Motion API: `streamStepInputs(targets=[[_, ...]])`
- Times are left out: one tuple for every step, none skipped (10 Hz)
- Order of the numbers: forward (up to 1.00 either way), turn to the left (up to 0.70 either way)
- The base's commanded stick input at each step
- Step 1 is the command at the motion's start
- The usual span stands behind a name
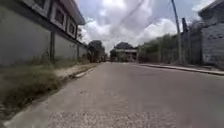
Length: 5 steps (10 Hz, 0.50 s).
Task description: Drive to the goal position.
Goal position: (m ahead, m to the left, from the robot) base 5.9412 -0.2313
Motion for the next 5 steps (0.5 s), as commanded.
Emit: streamStepInputs(targets=[[1.00, 0.00], [1.00, 0.00], [1.00, 0.00], [1.00, 0.00], [1.00, 0.00]])
